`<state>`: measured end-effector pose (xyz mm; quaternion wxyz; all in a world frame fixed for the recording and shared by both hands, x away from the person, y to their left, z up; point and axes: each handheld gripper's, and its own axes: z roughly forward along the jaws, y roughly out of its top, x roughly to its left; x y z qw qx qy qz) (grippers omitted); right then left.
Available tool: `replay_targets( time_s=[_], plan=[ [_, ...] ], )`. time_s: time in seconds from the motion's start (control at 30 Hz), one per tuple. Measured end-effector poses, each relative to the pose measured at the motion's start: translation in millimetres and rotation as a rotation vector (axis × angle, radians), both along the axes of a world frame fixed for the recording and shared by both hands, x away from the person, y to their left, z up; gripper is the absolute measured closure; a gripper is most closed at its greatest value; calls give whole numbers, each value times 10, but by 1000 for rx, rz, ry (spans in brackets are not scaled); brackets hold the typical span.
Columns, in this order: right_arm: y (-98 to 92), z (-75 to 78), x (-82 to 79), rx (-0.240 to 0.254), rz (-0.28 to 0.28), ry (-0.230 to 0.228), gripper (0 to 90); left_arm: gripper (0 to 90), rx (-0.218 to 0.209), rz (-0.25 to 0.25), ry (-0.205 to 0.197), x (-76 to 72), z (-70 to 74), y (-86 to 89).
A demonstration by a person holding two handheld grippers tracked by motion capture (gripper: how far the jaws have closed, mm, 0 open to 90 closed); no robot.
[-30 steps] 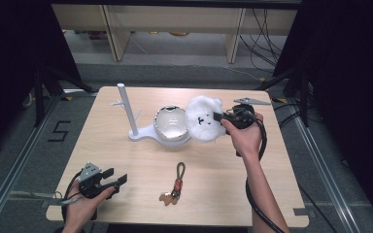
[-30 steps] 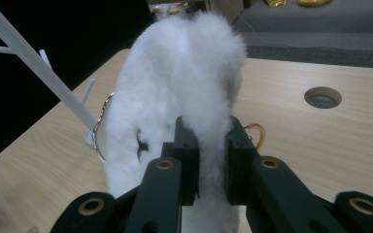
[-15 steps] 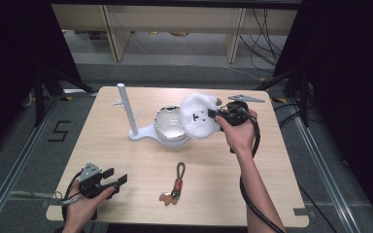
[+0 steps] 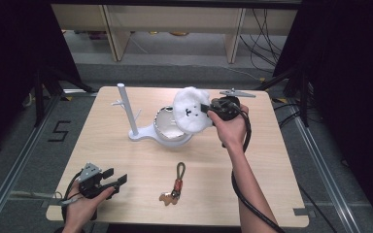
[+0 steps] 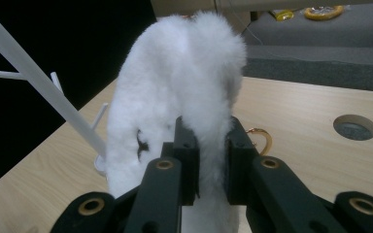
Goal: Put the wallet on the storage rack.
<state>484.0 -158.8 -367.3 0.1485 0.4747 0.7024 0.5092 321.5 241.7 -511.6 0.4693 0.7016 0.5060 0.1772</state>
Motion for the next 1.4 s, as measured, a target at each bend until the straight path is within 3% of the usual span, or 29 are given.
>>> replay_targets(
  time_s=[0.93,1.4],
  plan=[
    [393,17,193,-4,29,-15,801,348,7,4,9,-11,3,9],
    [462,-28,242,7,20,-31,801,348,11,2,4,-11,6,9]
  ],
)
